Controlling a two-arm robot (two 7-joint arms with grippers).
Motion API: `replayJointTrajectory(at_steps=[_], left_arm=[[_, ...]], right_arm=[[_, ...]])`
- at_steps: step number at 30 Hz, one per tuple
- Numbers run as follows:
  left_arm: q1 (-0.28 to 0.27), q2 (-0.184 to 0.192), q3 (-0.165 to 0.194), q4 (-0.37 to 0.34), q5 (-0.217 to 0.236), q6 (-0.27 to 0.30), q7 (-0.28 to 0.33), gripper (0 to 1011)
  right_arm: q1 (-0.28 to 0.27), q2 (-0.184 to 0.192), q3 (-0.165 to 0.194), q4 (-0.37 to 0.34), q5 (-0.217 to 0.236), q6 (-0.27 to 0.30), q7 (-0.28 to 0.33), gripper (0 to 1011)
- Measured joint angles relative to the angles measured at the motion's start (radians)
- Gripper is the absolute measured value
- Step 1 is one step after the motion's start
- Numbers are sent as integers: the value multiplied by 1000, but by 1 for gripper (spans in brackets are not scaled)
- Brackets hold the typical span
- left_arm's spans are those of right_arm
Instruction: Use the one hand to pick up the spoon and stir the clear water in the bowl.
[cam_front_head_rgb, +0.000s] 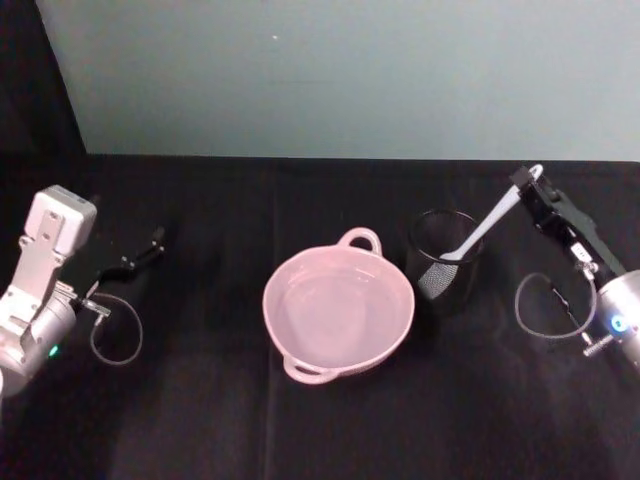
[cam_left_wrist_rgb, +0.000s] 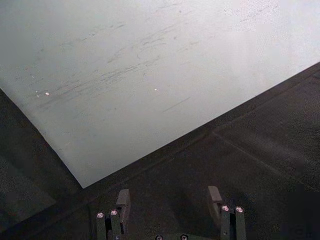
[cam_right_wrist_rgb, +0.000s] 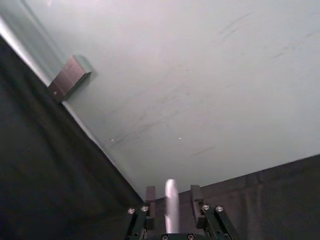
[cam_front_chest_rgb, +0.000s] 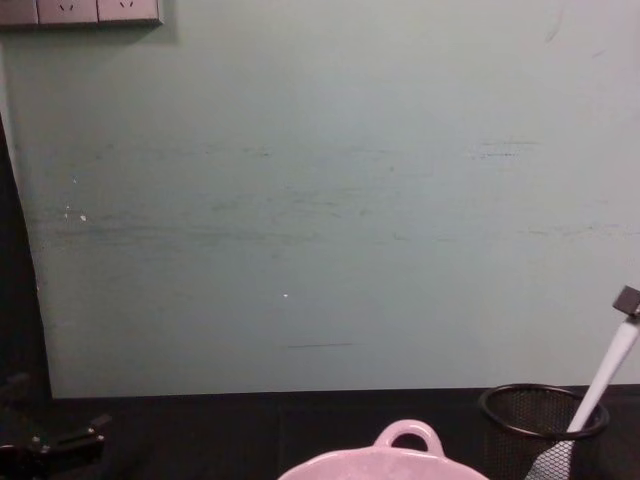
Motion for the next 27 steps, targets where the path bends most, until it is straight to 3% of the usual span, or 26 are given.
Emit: replayJointTrajectory(at_steps=[7,13,17,19,23,27], left_arm=[[0,0,0,0,0,0,0,1011],[0,0,0,0,0,0,0,1011],[0,0,0,0,0,0,0,1011],[0,0,0,0,0,0,0,1011],[0,0,0,0,0,0,0,1011],[0,0,0,0,0,0,0,1011]], right_arm=[[-29,14,23,-16,37,-18,-12,616],[-74,52,33,-91,60,-4,-30,831],[-102,85,30,-151,56,13,-50,916],[-122,111,29,-198,47,23,-64,993],[-154,170,25,-284,7,56,-107,1002],[-185,262,14,-370,-52,144,-168,1003]])
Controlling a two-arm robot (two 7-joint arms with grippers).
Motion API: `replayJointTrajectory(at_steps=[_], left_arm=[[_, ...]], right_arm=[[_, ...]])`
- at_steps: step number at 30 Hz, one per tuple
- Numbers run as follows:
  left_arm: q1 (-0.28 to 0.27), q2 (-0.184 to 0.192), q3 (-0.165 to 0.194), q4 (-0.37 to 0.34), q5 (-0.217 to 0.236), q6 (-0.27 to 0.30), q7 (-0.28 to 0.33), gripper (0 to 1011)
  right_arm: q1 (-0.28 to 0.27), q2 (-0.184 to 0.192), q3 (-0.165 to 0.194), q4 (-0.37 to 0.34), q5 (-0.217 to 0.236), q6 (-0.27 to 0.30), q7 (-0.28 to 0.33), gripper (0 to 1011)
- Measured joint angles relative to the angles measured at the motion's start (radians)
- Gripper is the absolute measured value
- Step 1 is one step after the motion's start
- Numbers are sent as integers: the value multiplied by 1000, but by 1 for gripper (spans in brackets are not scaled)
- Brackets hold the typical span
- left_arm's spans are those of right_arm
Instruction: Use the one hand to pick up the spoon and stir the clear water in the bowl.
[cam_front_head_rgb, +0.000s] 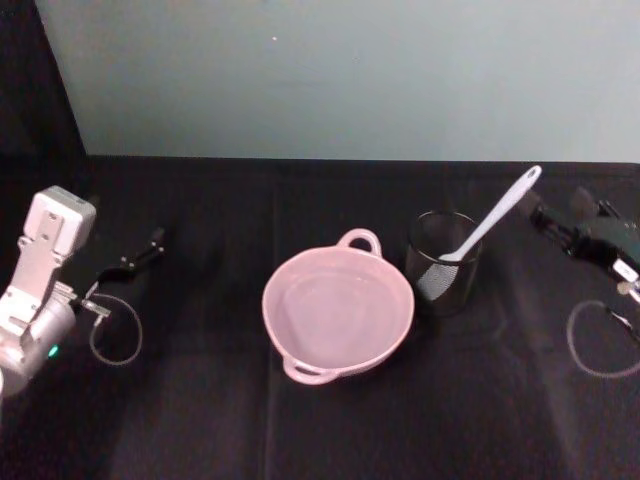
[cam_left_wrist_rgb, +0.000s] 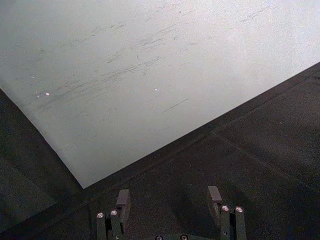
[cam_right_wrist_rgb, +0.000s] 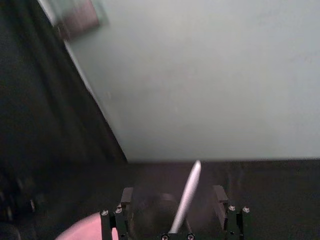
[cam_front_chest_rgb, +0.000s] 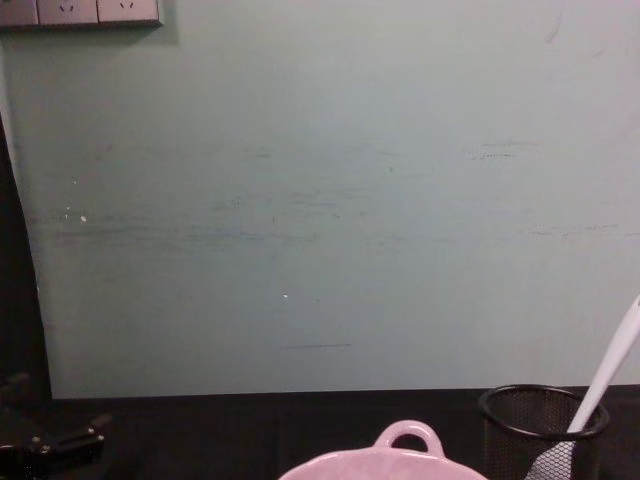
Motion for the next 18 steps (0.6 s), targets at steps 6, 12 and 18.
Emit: replayJointTrajectory(at_steps=[6,12,18], left_arm=[[0,0,0,0,0,0,0,1011],[0,0,0,0,0,0,0,1011],[0,0,0,0,0,0,0,1011]], right_arm=[[-22,81,-11,-32,-41,106,-44,1002],[10,117,-51,12,-116,175,-76,1003],[97,98,-113,100,-212,174,-78,1003]])
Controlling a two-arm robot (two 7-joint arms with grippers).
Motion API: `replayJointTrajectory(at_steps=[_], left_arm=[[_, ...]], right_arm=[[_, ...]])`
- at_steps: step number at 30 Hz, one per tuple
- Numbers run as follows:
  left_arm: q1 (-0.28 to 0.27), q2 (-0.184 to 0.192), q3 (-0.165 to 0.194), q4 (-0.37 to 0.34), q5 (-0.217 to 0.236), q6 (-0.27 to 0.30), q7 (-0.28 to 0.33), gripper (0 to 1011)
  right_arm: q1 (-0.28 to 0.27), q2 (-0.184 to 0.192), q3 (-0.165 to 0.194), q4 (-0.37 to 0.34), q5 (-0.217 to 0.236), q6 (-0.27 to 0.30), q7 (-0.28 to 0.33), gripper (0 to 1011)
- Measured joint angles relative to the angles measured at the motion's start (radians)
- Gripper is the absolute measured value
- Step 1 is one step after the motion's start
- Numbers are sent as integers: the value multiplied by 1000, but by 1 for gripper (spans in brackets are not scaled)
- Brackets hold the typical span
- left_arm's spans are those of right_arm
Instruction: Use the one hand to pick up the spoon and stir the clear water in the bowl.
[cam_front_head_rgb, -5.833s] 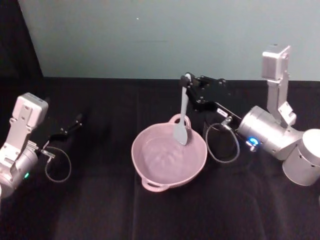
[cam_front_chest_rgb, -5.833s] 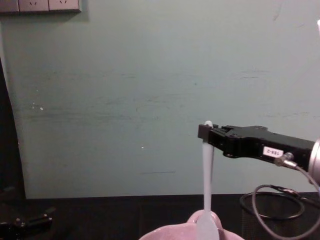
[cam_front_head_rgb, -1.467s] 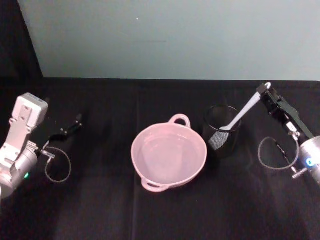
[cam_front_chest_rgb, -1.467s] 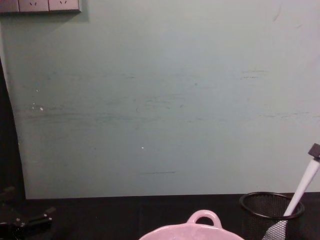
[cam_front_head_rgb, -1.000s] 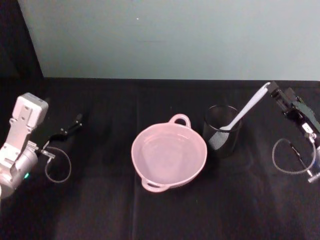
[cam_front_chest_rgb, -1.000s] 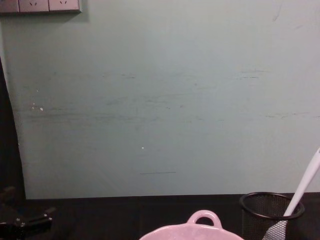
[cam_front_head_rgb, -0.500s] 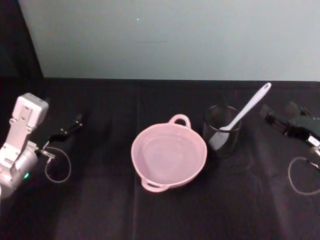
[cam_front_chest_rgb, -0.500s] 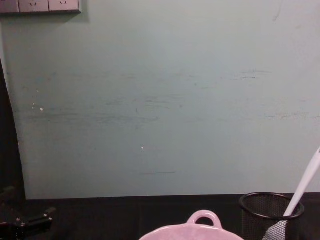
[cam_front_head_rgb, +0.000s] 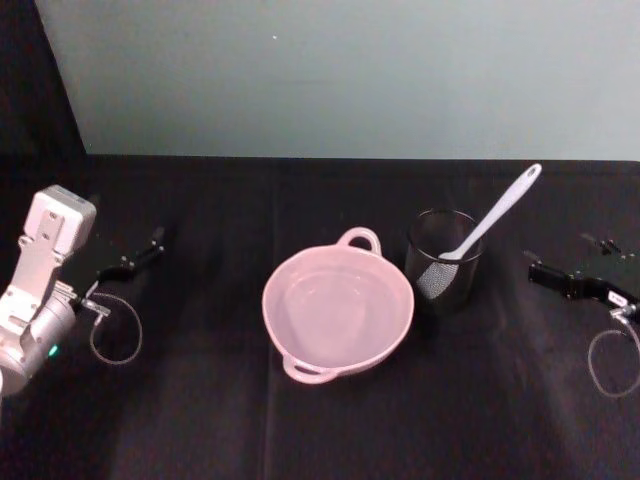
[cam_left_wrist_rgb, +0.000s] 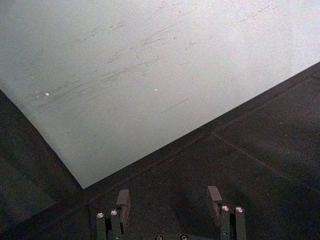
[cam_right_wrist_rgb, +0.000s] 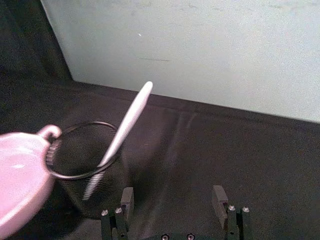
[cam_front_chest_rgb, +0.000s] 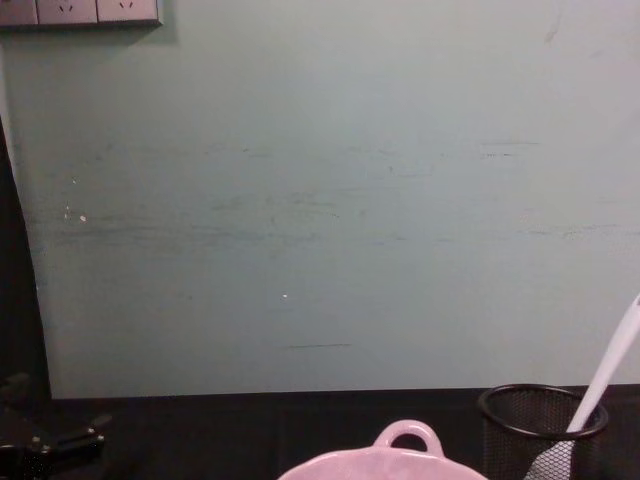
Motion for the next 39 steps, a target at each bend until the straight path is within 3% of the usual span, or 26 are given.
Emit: replayJointTrajectory(at_steps=[1,4,7,10,13,16,21,39], left_arm=[[0,0,0,0,0,0,0,1011],[0,0,0,0,0,0,0,1011],[0,0,0,0,0,0,0,1011],[0,0,0,0,0,0,0,1011],[0,0,0,0,0,0,0,1011],[0,0,0,0,0,0,0,1011],[0,0,0,0,0,0,0,1011],[0,0,0,0,0,0,0,1011]], right_arm=[[30,-6,-23,26,-44,-7,-3,1003],[85,-28,-62,81,-114,-41,-4,1003],[117,-46,-83,118,-161,-79,-4,1003],[154,-84,-102,187,-226,-175,-10,1003],[173,-113,-112,245,-259,-249,-10,1002],[187,-141,-116,305,-269,-305,9,1002],[205,-173,-123,371,-271,-321,36,1003],[204,-170,-123,364,-272,-323,38,1003]])
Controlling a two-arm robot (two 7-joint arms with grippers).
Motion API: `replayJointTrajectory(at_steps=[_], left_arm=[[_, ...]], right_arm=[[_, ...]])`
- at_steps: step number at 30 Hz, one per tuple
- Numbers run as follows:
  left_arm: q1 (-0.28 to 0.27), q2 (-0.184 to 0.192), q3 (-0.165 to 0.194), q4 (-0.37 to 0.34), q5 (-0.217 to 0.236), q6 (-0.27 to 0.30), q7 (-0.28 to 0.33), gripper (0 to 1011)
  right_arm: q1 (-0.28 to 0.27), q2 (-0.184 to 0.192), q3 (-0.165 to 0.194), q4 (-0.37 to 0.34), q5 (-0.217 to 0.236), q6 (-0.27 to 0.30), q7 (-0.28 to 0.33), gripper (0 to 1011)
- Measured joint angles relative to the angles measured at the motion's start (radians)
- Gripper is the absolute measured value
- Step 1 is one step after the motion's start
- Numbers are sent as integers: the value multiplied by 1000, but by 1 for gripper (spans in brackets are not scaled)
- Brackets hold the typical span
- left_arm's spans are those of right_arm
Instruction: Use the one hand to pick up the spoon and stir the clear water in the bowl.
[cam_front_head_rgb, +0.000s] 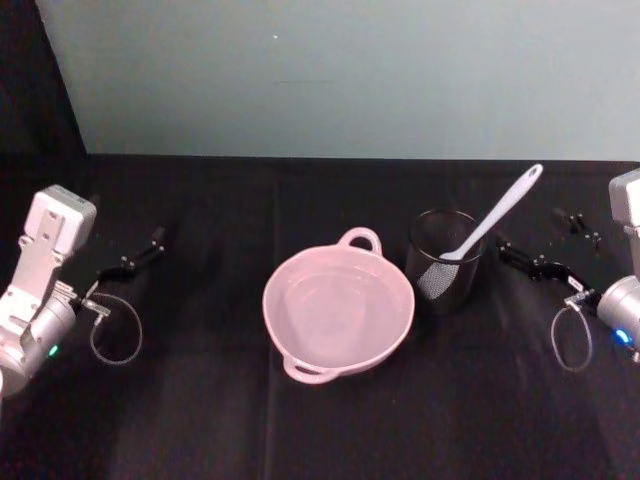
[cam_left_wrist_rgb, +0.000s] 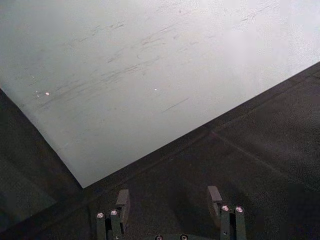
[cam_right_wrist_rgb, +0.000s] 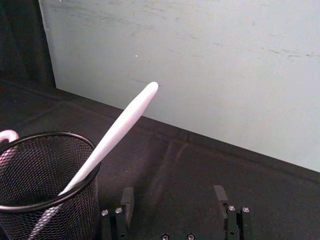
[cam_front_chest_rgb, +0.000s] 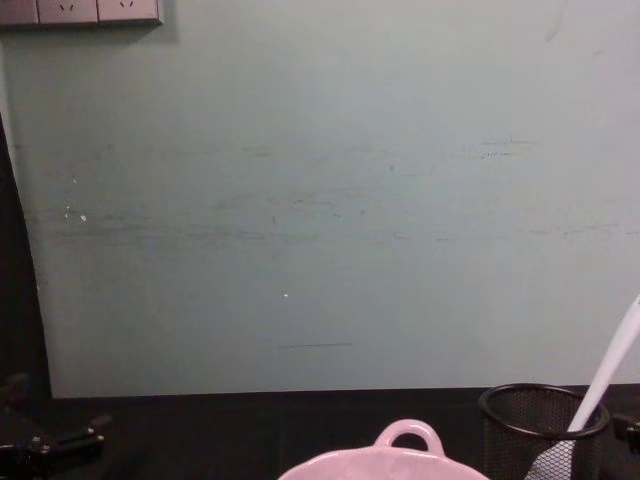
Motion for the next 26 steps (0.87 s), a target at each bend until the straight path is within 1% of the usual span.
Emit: replayJointTrajectory(at_steps=[26], left_arm=[[0,0,0,0,0,0,0,1011]], right_arm=[[-2,2,1,-4,0,-2,-1,1003]])
